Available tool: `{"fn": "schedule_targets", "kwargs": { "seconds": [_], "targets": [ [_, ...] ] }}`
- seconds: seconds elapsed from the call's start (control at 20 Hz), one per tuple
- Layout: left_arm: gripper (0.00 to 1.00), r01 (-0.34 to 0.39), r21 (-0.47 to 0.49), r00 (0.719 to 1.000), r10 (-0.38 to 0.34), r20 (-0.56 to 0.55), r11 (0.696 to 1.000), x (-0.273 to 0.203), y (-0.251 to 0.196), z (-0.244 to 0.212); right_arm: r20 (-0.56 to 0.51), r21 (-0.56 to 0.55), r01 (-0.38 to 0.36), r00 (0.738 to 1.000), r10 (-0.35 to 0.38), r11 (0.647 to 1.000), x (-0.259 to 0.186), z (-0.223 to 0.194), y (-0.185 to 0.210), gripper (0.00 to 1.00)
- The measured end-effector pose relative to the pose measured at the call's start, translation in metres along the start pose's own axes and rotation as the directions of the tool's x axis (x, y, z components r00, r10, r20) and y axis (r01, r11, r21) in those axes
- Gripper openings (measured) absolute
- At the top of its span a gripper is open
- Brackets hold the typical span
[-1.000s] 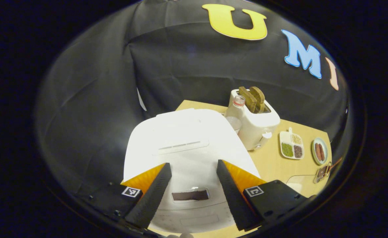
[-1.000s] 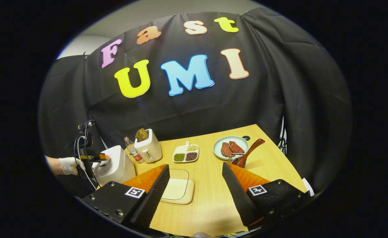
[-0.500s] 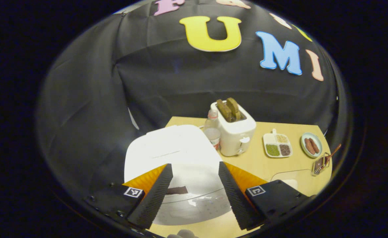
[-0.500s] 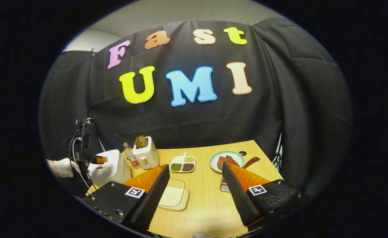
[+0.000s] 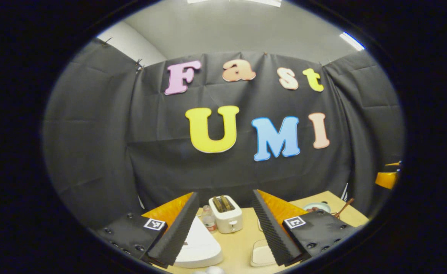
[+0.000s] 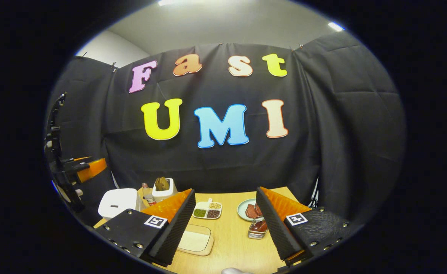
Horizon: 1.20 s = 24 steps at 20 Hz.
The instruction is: Close the left gripper, press the button to open the rice cooker; take a wooden spoon from the chopstick holder with the right hand, scoop a spoonful of rice and pour it into the rice cooker, then put the wooden spoon back into the chopstick holder.
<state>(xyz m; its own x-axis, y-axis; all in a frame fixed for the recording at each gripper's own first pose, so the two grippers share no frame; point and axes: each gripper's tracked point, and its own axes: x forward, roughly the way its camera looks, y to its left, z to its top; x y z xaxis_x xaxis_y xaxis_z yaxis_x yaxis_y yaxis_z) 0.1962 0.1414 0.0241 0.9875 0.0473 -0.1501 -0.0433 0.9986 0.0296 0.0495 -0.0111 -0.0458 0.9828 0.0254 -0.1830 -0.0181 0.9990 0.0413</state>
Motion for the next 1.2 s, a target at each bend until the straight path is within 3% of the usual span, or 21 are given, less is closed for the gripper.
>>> {"fn": "schedule_targets", "kwargs": {
  "seconds": [0.3, 1.2],
  "targets": [
    [0.99, 0.014, -0.038, 1.0, -0.013, 0.026, 0.999, -0.054, -0.024, 0.0, 0.051, -0.021, 0.034, 0.998, -0.033, 0.999, -0.012, 0.012, 0.0, 0.98],
    [0.96, 0.018, -0.068, 1.0, -0.018, -0.007, 0.998, -0.059, -0.019, -0.005, 0.075, -0.002, 0.025, 0.997, -0.025, 1.0, -0.023, 0.023, 0.006, 0.98]
  ]
}}
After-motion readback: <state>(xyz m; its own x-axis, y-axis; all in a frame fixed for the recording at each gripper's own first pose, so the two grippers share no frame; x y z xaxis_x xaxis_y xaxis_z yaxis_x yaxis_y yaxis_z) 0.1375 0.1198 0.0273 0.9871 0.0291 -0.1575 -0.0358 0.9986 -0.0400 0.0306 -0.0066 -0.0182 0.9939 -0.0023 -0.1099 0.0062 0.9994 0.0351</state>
